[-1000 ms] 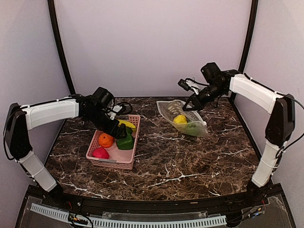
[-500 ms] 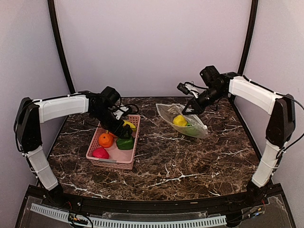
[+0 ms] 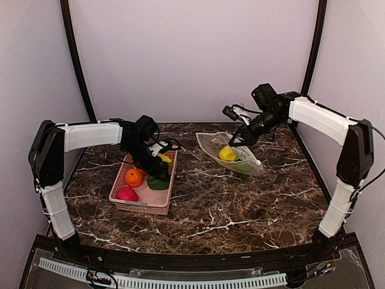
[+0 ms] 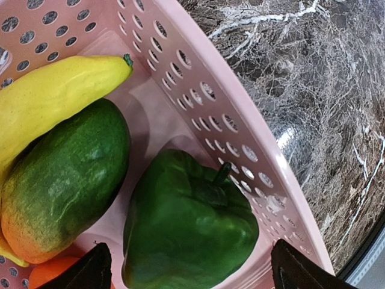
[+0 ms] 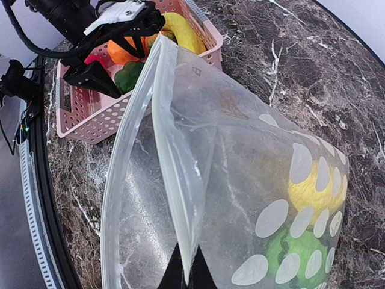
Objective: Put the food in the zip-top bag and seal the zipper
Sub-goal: Pick up the fake vegetable from the bin.
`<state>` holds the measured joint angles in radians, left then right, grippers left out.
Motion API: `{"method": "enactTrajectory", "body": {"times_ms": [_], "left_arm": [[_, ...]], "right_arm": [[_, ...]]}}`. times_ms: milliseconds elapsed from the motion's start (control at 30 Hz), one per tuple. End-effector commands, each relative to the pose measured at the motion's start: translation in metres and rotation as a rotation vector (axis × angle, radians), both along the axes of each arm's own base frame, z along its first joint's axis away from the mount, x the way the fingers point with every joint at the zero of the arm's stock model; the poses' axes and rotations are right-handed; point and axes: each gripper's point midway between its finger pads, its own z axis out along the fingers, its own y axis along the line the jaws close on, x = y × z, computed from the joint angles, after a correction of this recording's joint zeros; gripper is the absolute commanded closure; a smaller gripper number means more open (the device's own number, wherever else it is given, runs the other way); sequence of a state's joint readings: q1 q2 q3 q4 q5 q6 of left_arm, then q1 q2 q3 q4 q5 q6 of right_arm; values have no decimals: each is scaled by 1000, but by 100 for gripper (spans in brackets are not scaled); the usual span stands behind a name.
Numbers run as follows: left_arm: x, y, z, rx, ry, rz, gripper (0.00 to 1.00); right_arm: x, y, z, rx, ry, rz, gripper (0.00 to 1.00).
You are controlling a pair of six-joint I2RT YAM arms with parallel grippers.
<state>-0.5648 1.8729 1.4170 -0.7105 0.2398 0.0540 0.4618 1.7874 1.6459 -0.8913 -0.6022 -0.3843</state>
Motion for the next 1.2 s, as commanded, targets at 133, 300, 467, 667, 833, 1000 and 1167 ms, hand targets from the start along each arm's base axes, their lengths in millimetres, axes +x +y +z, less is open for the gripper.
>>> {"method": "enactTrajectory", "body": {"times_ms": [133, 300, 467, 667, 833, 1000, 1167], "left_arm": [[-2, -1, -14, -7, 24, -13, 14], [-2, -2, -15, -12, 26, -10, 17], [-1, -1, -22, -7, 18, 0, 18], [-3, -1, -24, -14, 24, 10, 23], [-3, 4, -18, 8, 1, 22, 31], [-7, 8, 5, 5, -42, 30, 38], [-15, 23, 35, 18, -86, 78, 43]], "right_arm": [[-11, 5, 11, 15, -21, 29, 100], [-12, 7, 10, 13, -21, 35, 100], [-14, 8, 9, 11, -22, 41, 100], [-15, 9, 12, 14, -26, 44, 100], [-17, 10, 14, 13, -33, 49, 100], [-17, 8, 16, 9, -46, 45, 100], [-18, 7, 19, 8, -57, 43, 100]]}}
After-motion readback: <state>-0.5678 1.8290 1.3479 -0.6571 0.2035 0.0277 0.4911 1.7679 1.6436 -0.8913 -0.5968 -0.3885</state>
